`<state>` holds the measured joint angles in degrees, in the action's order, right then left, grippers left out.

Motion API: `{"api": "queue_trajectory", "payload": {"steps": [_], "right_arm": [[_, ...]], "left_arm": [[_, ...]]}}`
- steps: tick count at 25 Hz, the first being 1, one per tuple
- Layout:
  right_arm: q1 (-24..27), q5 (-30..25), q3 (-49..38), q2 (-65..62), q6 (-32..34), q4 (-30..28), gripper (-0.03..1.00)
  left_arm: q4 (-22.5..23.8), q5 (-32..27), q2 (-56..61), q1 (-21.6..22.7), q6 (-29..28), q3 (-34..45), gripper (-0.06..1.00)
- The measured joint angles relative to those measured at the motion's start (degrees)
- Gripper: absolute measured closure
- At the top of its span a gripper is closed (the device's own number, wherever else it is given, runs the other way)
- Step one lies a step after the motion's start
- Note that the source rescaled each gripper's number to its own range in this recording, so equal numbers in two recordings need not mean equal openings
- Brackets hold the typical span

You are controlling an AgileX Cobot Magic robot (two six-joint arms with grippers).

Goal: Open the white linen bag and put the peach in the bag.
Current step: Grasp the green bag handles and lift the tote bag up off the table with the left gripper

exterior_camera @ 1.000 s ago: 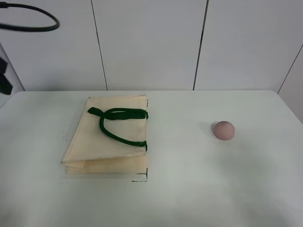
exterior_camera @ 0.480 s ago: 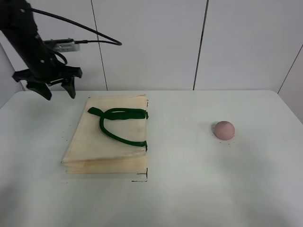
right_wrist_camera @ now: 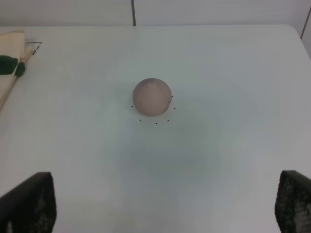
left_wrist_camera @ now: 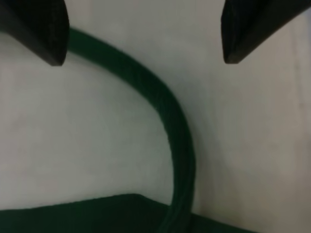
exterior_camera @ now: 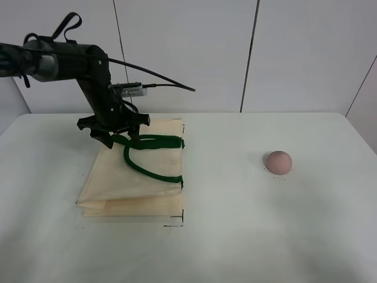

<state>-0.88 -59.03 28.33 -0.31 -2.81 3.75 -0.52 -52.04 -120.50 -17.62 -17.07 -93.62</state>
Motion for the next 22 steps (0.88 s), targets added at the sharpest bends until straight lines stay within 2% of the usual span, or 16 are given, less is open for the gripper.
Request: {"api": "queue_trajectory", "payload": {"steps": [12, 22], "right_arm": [[0.0, 0.0, 0.0, 0.0, 0.0, 0.0, -0.03], [0.0, 0.0, 0.0, 0.0, 0.0, 0.0, -0.03]], "left_arm": [[-0.1, 9.0, -7.8, 0.0, -1.2, 0.0, 0.01], [2.1, 10.7, -11.5, -0.1, -1.5, -0.1, 0.03]]}}
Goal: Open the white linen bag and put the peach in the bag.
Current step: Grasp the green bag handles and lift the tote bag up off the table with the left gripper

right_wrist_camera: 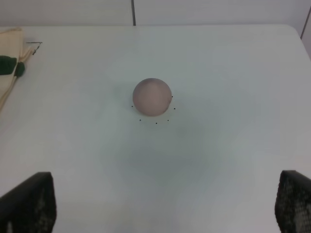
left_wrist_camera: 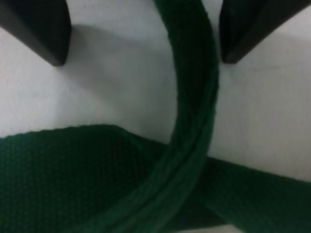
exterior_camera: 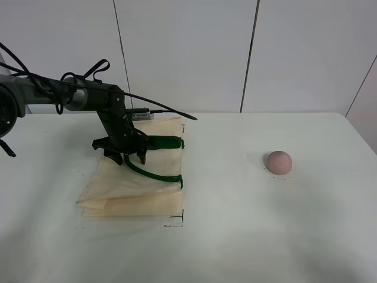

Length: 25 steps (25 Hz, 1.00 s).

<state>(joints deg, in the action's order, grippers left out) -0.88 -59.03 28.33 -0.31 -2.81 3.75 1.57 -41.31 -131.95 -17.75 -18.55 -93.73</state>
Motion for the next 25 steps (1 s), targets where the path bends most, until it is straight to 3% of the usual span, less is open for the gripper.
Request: {"api": "queue_trajectory", "payload": {"steps": [2, 4, 9, 10, 21, 25], "right_arm": [[0.0, 0.0, 0.0, 0.0, 0.0, 0.0, -0.03], [0.0, 0.0, 0.0, 0.0, 0.0, 0.0, -0.03], [0.0, 0.0, 0.0, 0.0, 0.0, 0.0, -0.03], [0.0, 0.0, 0.0, 0.0, 0.0, 0.0, -0.03], [0.0, 0.0, 0.0, 0.0, 0.0, 0.0, -0.03], [0.0, 0.0, 0.0, 0.0, 0.0, 0.0, -0.03]], "left_arm": [[0.3, -0.1, -0.2, 0.0, -0.1, -0.1, 0.10], [0.4, -0.2, -0.3, 0.0, -0.1, -0.3, 0.26], [1.7, -0.3, -0.2, 0.0, -0.3, -0.4, 0.86], [2.0, -0.5, -0.2, 0.0, -0.4, -0.5, 0.94], [2.0, -12.7, 4.0, 0.0, -0.1, -10.8, 0.94], [2.0, -19.7, 9.8, 0.0, 2.2, -20.6, 0.94]]}}
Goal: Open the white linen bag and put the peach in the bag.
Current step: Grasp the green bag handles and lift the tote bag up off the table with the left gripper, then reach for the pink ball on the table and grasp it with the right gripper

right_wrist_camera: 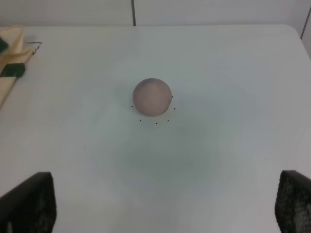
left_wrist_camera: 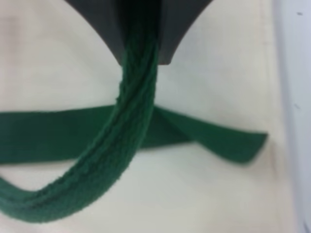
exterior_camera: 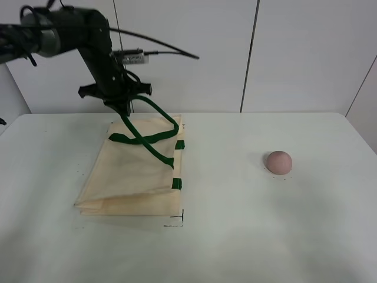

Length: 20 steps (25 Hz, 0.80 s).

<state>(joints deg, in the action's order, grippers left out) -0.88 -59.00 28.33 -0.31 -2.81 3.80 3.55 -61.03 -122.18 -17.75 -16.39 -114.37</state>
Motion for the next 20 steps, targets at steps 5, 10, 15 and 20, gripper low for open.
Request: {"api": "queue_trajectory", "payload": {"steps": [5, 10, 15, 20], "right_arm": [[0.0, 0.0, 0.0, 0.0, 0.0, 0.0, -0.03], [0.0, 0.0, 0.0, 0.0, 0.0, 0.0, -0.03], [0.0, 0.0, 0.0, 0.0, 0.0, 0.0, -0.03], [0.0, 0.0, 0.4, 4.5, 0.0, 0.1, -0.03]], "left_arm": [[-0.3, -7.1, 3.2, 0.0, 3.0, -8.0, 0.94], [-2.3, -7.2, 9.1, 0.0, 4.7, -8.6, 0.94], [-3.1, -7.2, 14.1, 0.0, 5.5, -8.6, 0.94], [-3.1, -7.3, 16.4, 0.0, 5.9, -8.6, 0.94]]}}
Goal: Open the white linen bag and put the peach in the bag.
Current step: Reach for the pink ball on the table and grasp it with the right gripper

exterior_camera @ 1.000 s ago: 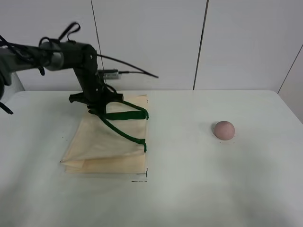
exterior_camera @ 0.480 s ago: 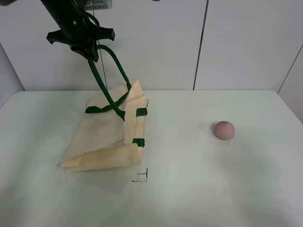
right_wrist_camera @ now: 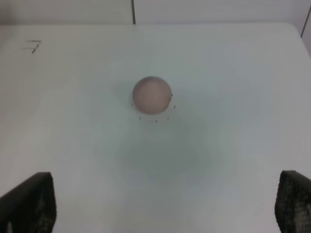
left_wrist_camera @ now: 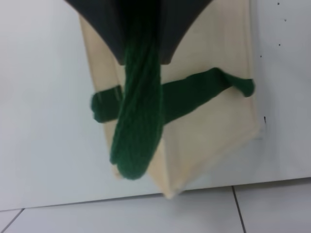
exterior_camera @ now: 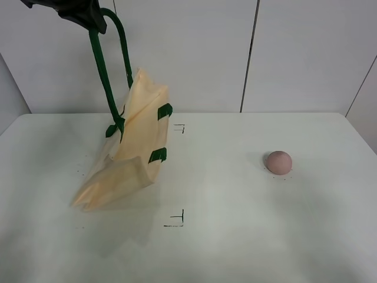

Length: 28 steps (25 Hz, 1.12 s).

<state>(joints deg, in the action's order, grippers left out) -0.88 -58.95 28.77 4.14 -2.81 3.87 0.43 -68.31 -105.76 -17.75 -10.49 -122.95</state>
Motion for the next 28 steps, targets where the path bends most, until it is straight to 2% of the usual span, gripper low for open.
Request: {"api": "queue_trajectory", "payload": {"steps": [7, 12, 16, 20, 24, 28], "right_arm": [[0.0, 6.3, 8.0, 29.5, 0.0, 1.2, -0.03], [0.0, 10.3, 19.4, 55.6, -1.3, 1.9, -0.03], [0.0, 10.6, 31.5, 76.0, -2.7, 2.0, -0.03], [0.0, 8.3, 43.7, 92.7, -3.5, 2.3, -0.03], [0.0, 7.3, 50.0, 103.8, -3.6, 2.7, -0.03], [-1.3, 7.9, 50.8, 109.8, -5.8, 2.7, -0.03]], "left_arm": [[-0.4, 0.0, 0.0, 0.0, 0.1, 0.0, 0.94], [-0.4, 0.0, 0.0, 0.0, 0.4, 0.0, 0.94], [-0.4, 0.1, -0.8, 0.0, 0.5, 0.0, 0.94], [0.0, 0.2, -2.7, 0.0, 0.5, 0.0, 0.94], [0.0, 0.3, -3.5, 0.0, 0.5, 0.0, 0.94], [0.0, 0.7, -3.5, 0.0, 0.5, 0.0, 0.94]]}}
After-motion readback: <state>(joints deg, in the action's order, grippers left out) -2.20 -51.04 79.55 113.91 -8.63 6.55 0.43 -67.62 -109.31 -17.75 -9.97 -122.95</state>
